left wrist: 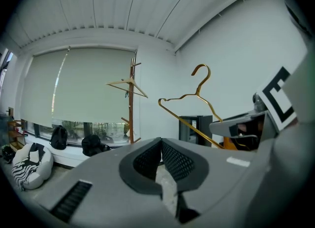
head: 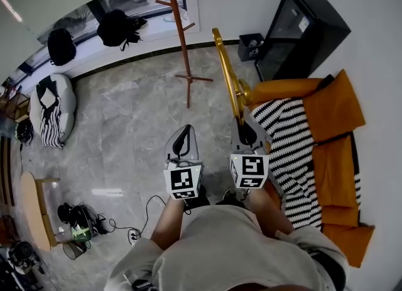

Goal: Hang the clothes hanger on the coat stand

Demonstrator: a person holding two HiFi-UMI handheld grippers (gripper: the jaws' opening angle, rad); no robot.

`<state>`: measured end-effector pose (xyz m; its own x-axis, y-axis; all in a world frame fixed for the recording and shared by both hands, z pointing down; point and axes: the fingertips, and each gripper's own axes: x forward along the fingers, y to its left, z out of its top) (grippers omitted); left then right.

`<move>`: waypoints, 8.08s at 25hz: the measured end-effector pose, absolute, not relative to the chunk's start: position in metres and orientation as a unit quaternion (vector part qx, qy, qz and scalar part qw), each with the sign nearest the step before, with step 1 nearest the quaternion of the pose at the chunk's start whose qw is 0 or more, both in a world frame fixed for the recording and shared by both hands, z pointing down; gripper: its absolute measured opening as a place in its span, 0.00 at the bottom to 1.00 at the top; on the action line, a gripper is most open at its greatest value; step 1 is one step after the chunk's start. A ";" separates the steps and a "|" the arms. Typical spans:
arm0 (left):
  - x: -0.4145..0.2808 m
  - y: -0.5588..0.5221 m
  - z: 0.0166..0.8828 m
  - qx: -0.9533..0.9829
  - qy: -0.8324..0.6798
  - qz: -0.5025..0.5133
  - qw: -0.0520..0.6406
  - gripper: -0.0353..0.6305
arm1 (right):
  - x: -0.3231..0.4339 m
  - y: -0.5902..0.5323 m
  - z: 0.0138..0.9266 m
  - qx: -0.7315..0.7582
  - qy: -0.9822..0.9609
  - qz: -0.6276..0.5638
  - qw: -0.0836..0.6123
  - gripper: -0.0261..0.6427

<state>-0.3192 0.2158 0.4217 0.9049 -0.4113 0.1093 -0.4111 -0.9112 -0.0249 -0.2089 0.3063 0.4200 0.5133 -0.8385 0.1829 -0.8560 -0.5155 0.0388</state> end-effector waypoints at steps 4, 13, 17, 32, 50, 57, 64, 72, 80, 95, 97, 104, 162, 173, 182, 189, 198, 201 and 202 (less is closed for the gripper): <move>-0.325 0.185 0.428 -0.975 0.211 -0.065 -0.011 0.07 | -0.209 0.276 0.421 0.866 -0.488 0.079 0.070 0.07; -0.341 0.113 0.426 -0.980 0.187 -0.061 -0.010 0.07 | -0.219 0.206 0.431 0.875 -0.464 0.089 0.105 0.07; -0.358 0.077 0.438 -0.981 0.179 -0.072 -0.018 0.07 | -0.240 0.178 0.435 0.875 -0.460 0.092 0.116 0.07; -0.329 0.035 0.459 -0.979 0.180 -0.091 -0.038 0.07 | -0.211 0.129 0.458 0.862 -0.471 0.111 0.149 0.07; -0.123 -0.010 0.443 -0.976 0.165 -0.138 0.025 0.07 | -0.032 0.106 0.466 0.778 -0.589 0.159 0.150 0.07; -0.079 -0.029 0.447 -0.963 0.179 -0.186 0.083 0.07 | 0.025 0.122 0.481 0.761 -0.604 0.187 0.147 0.07; -0.047 -0.033 0.472 -0.945 0.181 -0.231 0.143 0.07 | 0.046 0.121 0.496 0.738 -0.627 0.191 0.161 0.07; 0.001 -0.059 0.489 -0.889 0.162 -0.280 0.325 0.07 | 0.061 0.098 0.518 0.697 -0.652 0.215 0.208 0.07; 0.071 -0.087 0.501 -0.823 0.111 -0.304 0.466 0.24 | 0.096 0.058 0.522 0.627 -0.689 0.207 0.299 0.07; 0.108 -0.142 0.539 -0.826 0.066 -0.333 0.450 0.28 | 0.143 -0.016 0.539 0.471 -0.775 0.185 0.377 0.07; 0.110 -0.145 0.544 -0.828 0.055 -0.345 0.439 0.14 | 0.150 -0.026 0.538 0.458 -0.784 0.181 0.379 0.07; 0.114 -0.164 0.549 -0.840 0.089 -0.408 0.345 0.09 | 0.181 -0.064 0.546 0.409 -0.797 0.160 0.414 0.07; 0.149 -0.194 0.724 -0.756 0.405 -0.514 0.005 0.09 | 0.268 -0.221 0.720 0.259 -0.780 -0.170 0.543 0.05; 0.139 -0.203 0.737 -0.743 0.411 -0.529 0.005 0.11 | 0.262 -0.231 0.747 0.239 -0.775 -0.168 0.560 0.05; 0.142 -0.207 0.737 -0.740 0.412 -0.532 0.007 0.11 | 0.266 -0.238 0.752 0.238 -0.774 -0.165 0.564 0.05; 0.142 -0.212 0.741 -0.737 0.415 -0.533 -0.001 0.11 | 0.265 -0.246 0.760 0.237 -0.774 -0.160 0.565 0.05; 0.131 -0.215 0.747 -0.730 0.419 -0.541 -0.013 0.11 | 0.253 -0.255 0.774 0.230 -0.776 -0.153 0.567 0.05; 0.129 -0.215 0.749 -0.731 0.419 -0.538 -0.020 0.11 | 0.249 -0.257 0.781 0.224 -0.777 -0.148 0.570 0.05; 0.128 -0.215 0.750 -0.732 0.419 -0.537 -0.022 0.11 | 0.248 -0.257 0.784 0.222 -0.776 -0.148 0.571 0.05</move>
